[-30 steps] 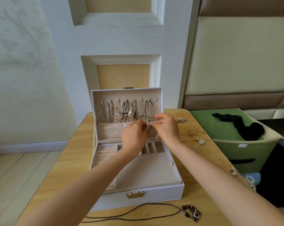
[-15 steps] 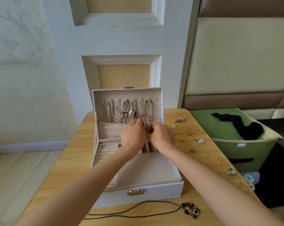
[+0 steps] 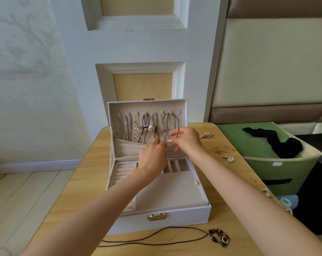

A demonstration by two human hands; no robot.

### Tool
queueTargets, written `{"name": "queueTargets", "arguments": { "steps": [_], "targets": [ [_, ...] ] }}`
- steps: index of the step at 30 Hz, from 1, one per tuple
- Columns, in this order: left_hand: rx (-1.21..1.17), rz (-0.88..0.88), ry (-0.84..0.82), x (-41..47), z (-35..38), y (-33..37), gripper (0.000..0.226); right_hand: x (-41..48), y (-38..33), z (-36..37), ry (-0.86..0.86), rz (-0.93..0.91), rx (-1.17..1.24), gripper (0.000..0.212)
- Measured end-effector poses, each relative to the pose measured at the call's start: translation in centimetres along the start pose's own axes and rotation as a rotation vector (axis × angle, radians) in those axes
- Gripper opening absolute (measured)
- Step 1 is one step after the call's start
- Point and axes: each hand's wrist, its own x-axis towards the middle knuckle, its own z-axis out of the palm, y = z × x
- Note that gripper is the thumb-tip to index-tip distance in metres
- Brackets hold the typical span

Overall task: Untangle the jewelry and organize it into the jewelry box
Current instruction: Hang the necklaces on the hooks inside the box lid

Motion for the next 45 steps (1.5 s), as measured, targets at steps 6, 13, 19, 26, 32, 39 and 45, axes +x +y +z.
{"name": "queueTargets", "arguments": {
  "steps": [6,13,19,26,32,39,45],
  "targets": [
    [0.000,0.011,0.003,-0.1,0.0,-0.3,0.035,-0.3,2.0,0.1,0.272,-0.247,-0.240,0.020],
    [-0.071,0.024,-0.001,0.1,-0.4,-0.3,0.034,-1.1,3.7,0.5,0.223,-0.664,-0.726,0.030],
    [-0.179,0.019,0.011,0.3,-0.9,-0.7,0.031,-1.8,2.1,-0.2,0.169,-0.530,-0.993,0.040],
    [-0.385,0.039,0.063,1.0,-0.5,-0.9,0.036,-1.3,0.7,-1.2,0.044,-0.445,-0.874,0.028],
    [-0.474,0.154,0.176,-0.3,0.4,-1.5,0.024,-1.9,2.5,-2.0,0.165,-0.429,-0.643,0.009],
    [-0.523,0.300,0.117,-2.5,-1.6,-2.6,0.012,-4.1,3.5,-2.5,-0.004,-0.464,-0.505,0.009],
    [-0.606,0.413,-0.143,-7.3,-4.7,-2.8,0.014,-8.6,3.0,-2.9,-0.165,-0.655,-0.349,0.009]
  ]
}}
